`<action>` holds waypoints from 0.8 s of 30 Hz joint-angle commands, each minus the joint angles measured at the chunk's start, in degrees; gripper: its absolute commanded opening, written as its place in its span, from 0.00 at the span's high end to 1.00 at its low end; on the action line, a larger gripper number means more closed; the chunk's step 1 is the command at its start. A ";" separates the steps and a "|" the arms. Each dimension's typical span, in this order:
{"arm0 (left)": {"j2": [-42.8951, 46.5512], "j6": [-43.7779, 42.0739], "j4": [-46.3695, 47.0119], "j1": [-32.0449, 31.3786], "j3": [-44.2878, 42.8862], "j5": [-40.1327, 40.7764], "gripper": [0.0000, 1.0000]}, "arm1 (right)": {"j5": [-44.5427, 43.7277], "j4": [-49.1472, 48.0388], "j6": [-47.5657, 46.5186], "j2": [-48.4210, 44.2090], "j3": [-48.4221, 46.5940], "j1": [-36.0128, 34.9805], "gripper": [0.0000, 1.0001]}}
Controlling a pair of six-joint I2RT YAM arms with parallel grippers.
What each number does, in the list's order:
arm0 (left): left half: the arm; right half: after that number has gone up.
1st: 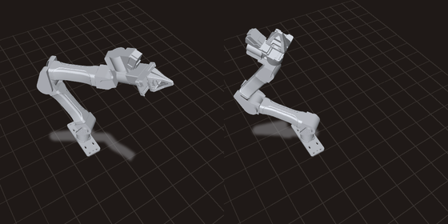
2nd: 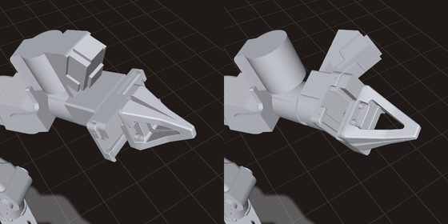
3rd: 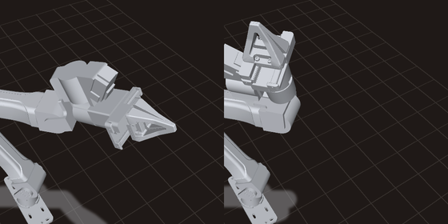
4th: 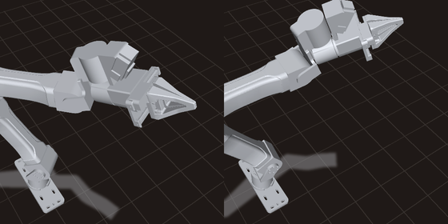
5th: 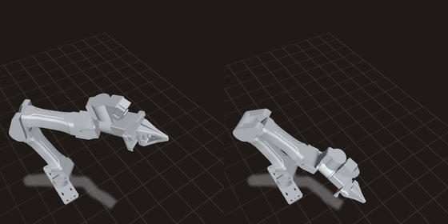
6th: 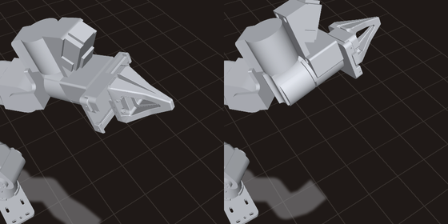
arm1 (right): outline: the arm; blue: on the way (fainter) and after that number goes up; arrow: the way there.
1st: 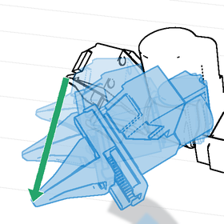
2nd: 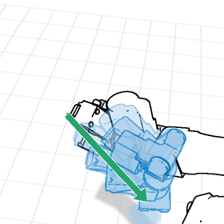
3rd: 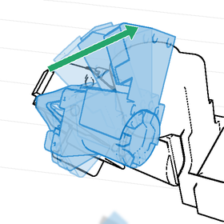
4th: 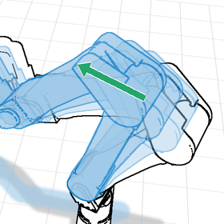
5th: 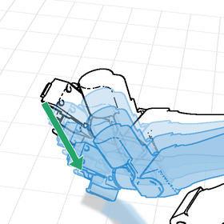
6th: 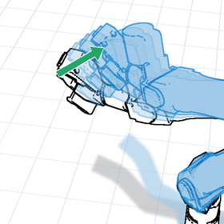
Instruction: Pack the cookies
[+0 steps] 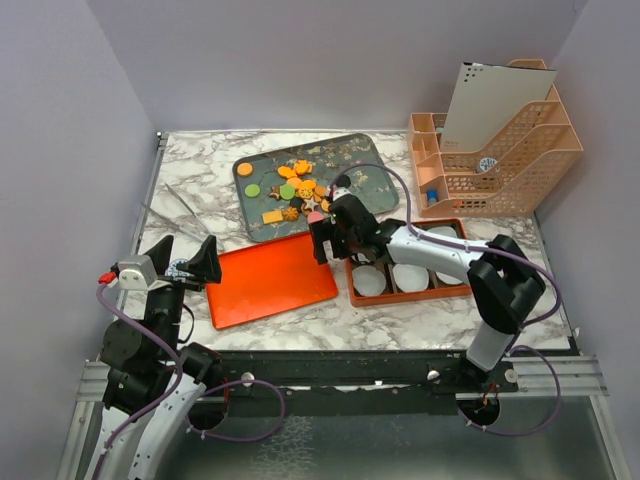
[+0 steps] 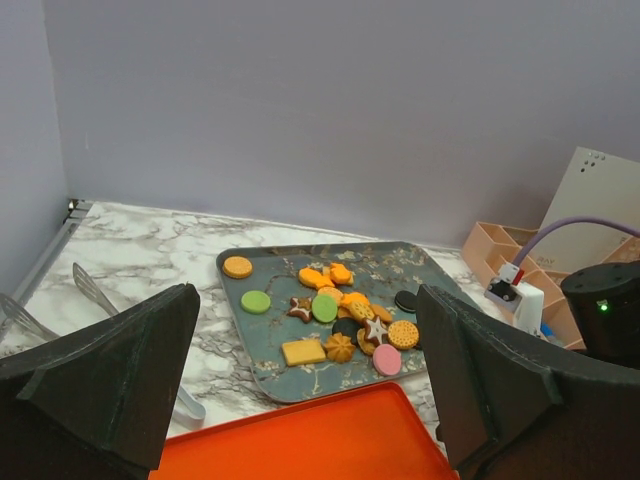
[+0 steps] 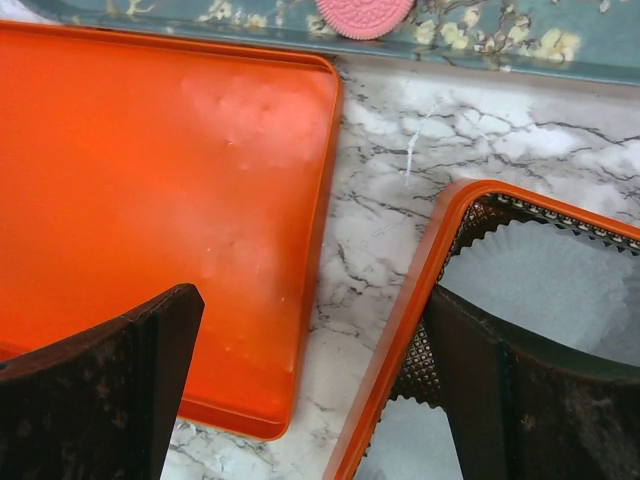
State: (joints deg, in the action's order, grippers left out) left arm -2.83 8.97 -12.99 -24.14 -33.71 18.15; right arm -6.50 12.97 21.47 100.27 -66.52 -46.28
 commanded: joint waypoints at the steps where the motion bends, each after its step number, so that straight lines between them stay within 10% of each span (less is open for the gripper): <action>1: 0.31 -0.53 -0.01 -0.20 0.42 -1.16 0.01 | 1.54 -1.43 0.92 -5.01 0.73 -0.56 0.00; 24: -35.54 9.37 -9.10 -0.13 -10.61 4.82 0.01 | -40.10 -3.23 0.69 -47.33 31.21 1.89 0.00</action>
State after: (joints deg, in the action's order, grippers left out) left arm -30.04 13.50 -17.54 -24.14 -39.70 19.18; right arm -38.52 12.49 22.39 57.28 -39.16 -45.60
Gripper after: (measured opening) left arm 0.990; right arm 0.998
